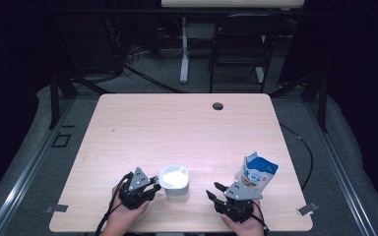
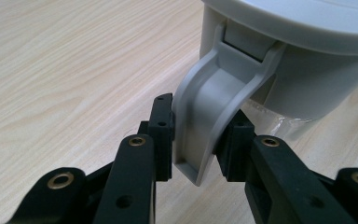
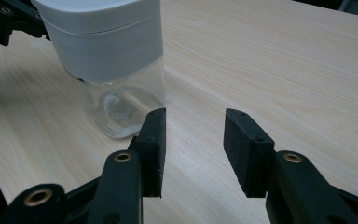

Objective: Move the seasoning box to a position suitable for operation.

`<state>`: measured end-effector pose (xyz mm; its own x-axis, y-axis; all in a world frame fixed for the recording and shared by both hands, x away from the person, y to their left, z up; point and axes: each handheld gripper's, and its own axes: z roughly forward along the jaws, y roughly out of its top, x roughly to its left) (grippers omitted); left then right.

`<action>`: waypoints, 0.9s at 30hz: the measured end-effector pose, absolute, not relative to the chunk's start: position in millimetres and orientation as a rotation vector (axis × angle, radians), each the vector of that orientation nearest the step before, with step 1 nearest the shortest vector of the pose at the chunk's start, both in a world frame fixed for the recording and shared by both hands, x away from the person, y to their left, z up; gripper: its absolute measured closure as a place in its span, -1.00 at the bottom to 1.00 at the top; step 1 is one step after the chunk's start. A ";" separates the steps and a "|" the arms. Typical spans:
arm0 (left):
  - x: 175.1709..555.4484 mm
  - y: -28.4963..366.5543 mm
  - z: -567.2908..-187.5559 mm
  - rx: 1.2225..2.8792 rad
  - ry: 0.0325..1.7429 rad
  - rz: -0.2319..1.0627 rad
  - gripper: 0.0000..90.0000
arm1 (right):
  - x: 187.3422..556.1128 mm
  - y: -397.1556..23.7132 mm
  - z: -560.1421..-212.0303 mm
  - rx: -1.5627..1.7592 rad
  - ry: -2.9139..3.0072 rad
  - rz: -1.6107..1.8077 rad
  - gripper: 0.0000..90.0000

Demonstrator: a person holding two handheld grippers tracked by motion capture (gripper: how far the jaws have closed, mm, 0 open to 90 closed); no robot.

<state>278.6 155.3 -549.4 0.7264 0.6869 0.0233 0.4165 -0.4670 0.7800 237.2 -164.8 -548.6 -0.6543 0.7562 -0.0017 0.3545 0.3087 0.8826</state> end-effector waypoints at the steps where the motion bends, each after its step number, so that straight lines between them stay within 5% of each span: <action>1: 278.3 155.2 -549.5 2.126 0.832 0.431 0.57 | 237.9 -164.8 -547.9 0.986 2.165 1.296 0.31; 27: 267.5 170.2 -532.3 2.092 0.817 0.338 0.37 | 240.8 -161.3 -539.3 0.949 2.171 1.314 0.24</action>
<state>267.5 170.2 -532.3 0.7509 0.6586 -0.0499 0.4312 -0.4316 0.7924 240.8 -161.3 -539.3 -0.6740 0.7386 -0.0109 0.3327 0.3168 0.8882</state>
